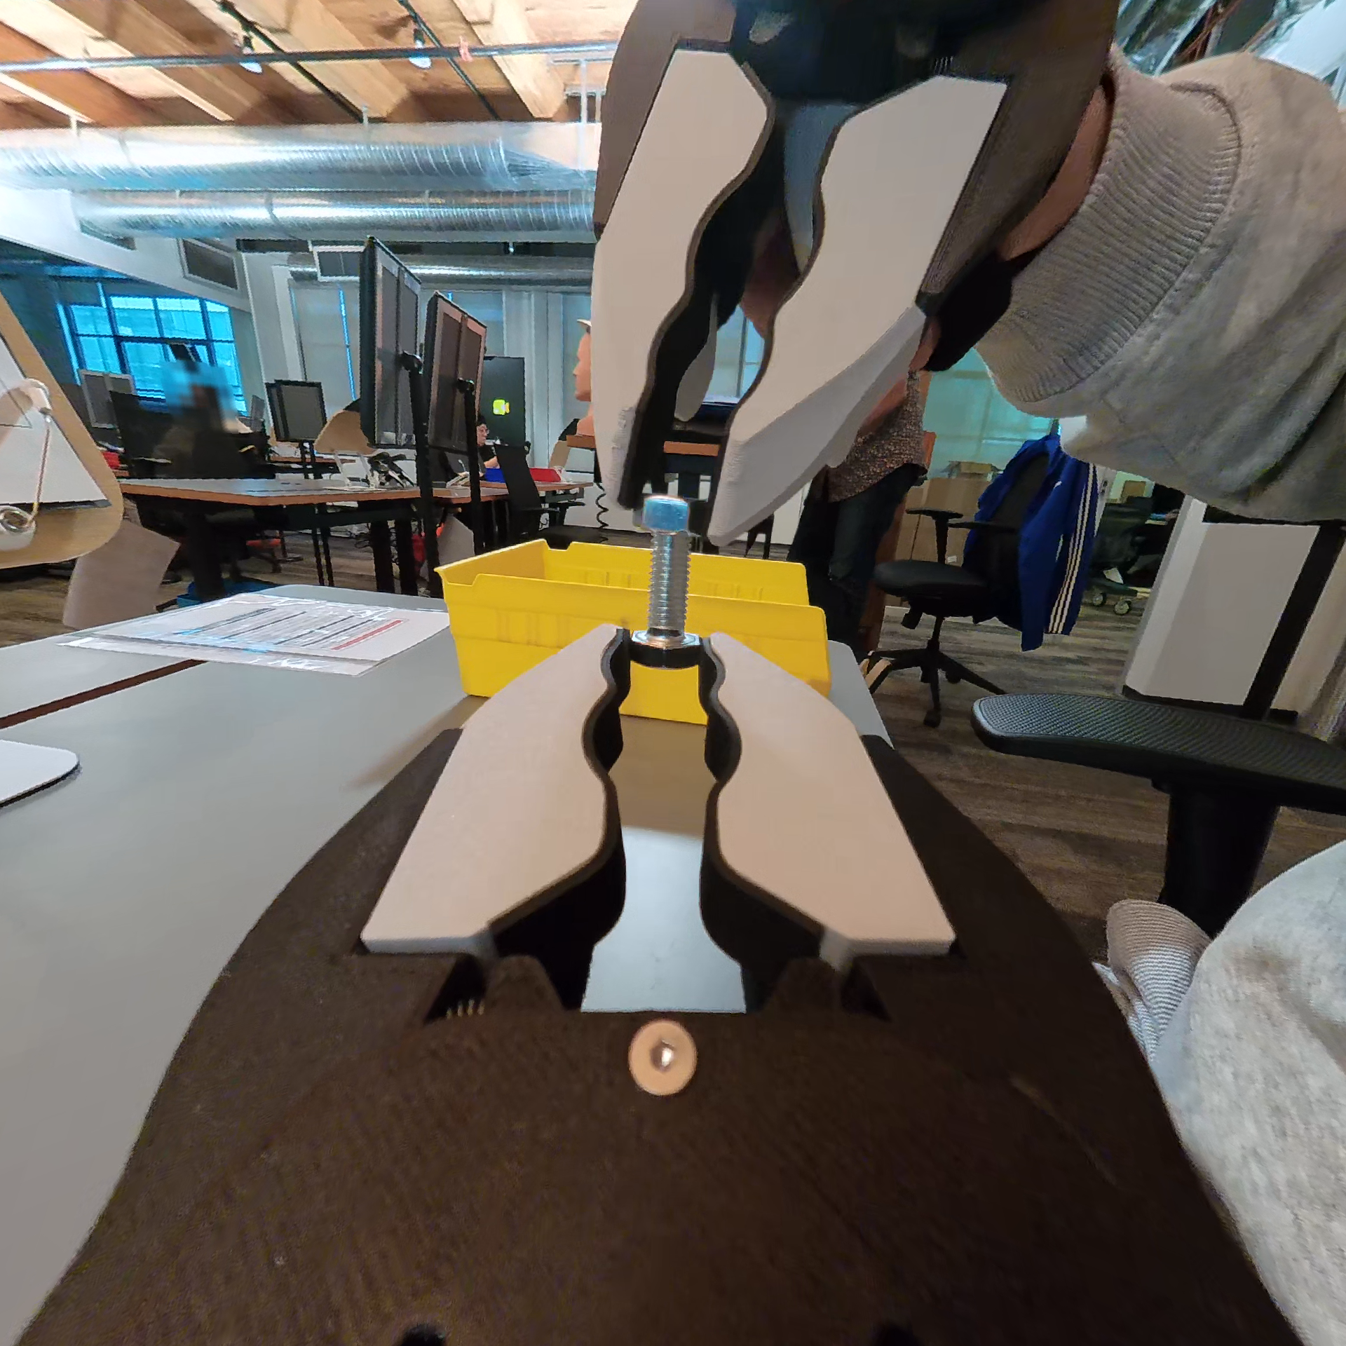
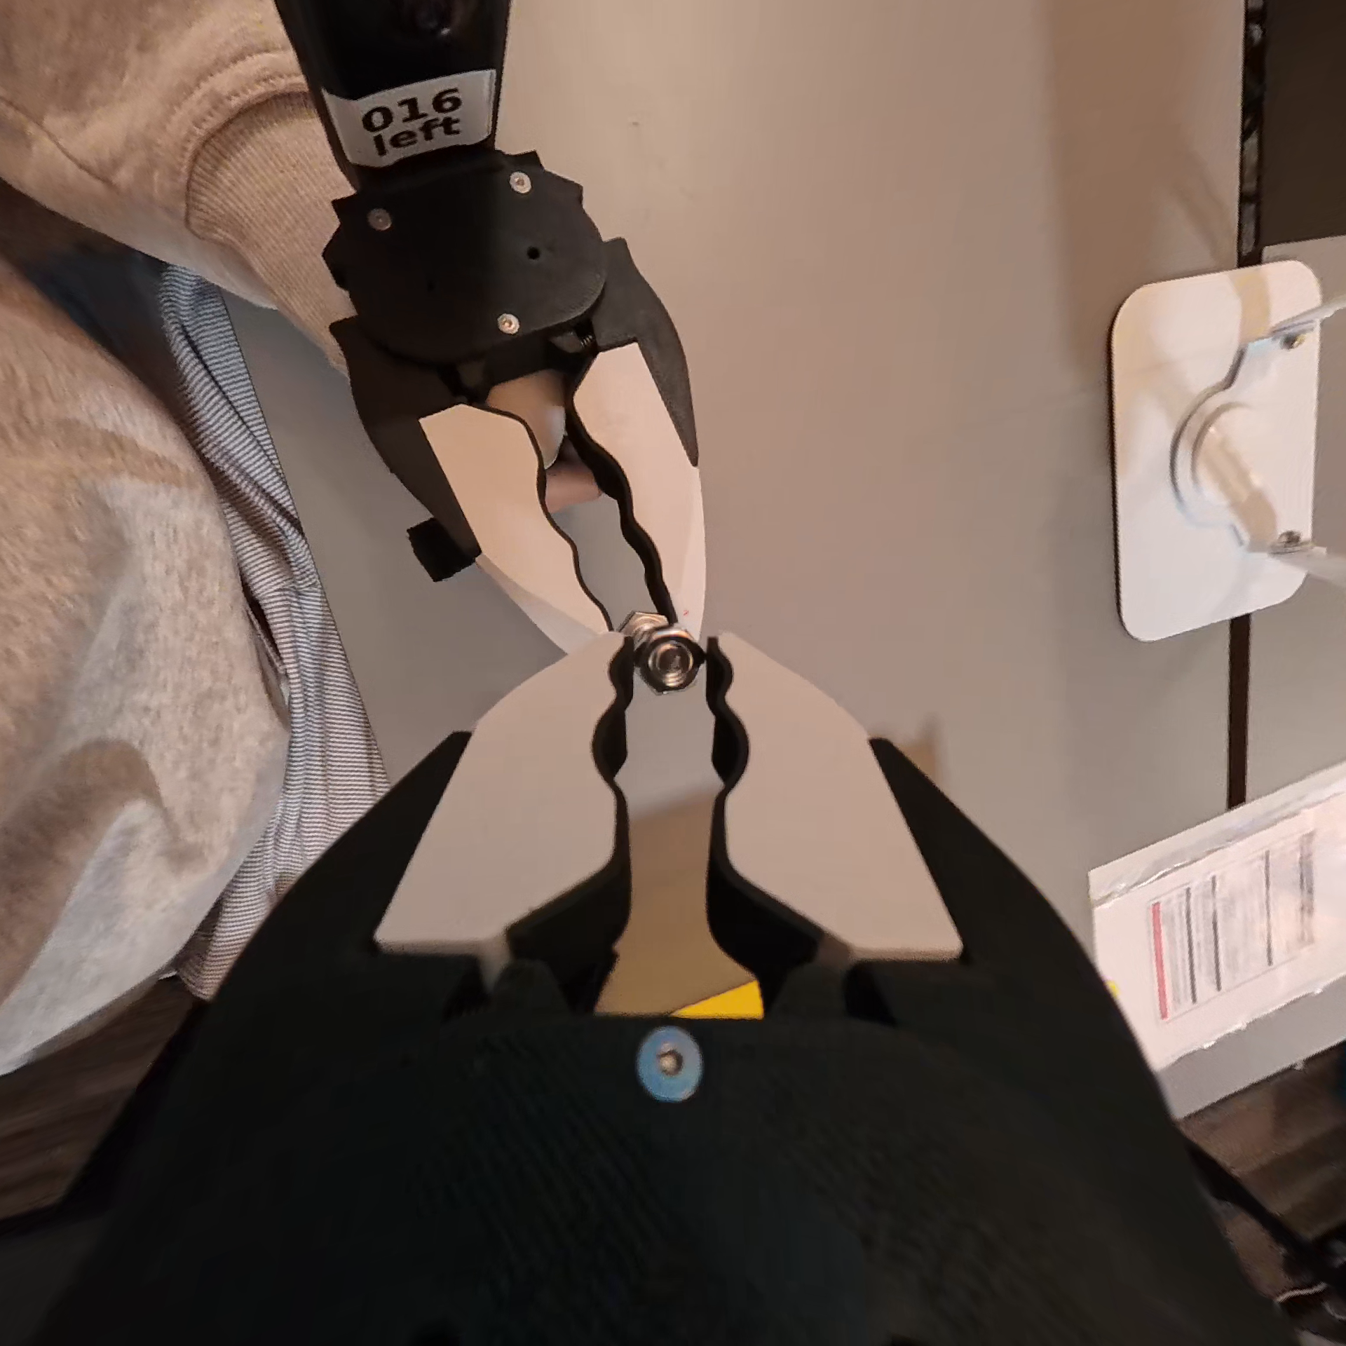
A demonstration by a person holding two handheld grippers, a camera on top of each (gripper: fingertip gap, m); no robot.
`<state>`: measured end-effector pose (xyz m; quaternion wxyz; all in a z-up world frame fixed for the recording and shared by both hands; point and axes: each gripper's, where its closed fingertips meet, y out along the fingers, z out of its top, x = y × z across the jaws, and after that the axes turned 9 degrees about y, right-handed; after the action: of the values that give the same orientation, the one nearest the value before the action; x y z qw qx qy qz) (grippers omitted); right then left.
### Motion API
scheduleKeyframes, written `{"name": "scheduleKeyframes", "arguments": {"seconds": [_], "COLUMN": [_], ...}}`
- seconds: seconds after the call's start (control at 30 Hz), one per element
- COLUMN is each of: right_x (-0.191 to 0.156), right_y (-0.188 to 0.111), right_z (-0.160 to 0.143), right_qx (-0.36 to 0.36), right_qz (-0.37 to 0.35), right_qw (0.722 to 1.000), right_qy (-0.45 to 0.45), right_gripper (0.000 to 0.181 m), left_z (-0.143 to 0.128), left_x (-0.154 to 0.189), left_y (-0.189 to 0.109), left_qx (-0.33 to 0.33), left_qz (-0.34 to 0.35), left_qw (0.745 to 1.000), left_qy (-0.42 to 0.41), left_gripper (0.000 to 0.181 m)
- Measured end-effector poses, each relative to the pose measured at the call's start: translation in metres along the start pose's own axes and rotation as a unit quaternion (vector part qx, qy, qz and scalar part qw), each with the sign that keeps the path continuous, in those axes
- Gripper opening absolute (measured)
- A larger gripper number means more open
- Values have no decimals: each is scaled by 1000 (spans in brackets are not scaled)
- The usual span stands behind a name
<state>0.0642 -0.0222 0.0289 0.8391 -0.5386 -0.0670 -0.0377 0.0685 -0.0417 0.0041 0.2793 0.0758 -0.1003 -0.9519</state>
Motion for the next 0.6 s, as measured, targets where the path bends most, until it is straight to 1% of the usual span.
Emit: {"name": "scheduleKeyframes", "arguments": {"seconds": [0.13,0.27,0.33,0.43,0.53,0.6], "right_x": [0,2,2,3,1,0], "right_y": [-1,-1,0,1,1,1], "right_z": [2,0,-1,-5,-6,-6], "right_qx": [1,5,4,-6,-9,-14], "right_qz": [9,15,21,16,25,26], "right_qw": [998,992,989,987,987,989], "right_qy": [62,121,147,162,158,143], "right_gripper": [31,36,35,27,18,18], "left_z": [0,0,-1,-1,-1,-1], "left_x": [-1,-3,-3,-2,-2,-1], "left_y": [0,0,0,0,0,0], "left_qx": [-1,-4,-7,-7,-7,-7], "left_qz": [5,12,14,14,13,10], "left_qw": [1000,1000,1000,1000,1000,1000], "left_qy": [1,10,15,21,19,18], "left_gripper": [18,18,18,18,18,18]}}
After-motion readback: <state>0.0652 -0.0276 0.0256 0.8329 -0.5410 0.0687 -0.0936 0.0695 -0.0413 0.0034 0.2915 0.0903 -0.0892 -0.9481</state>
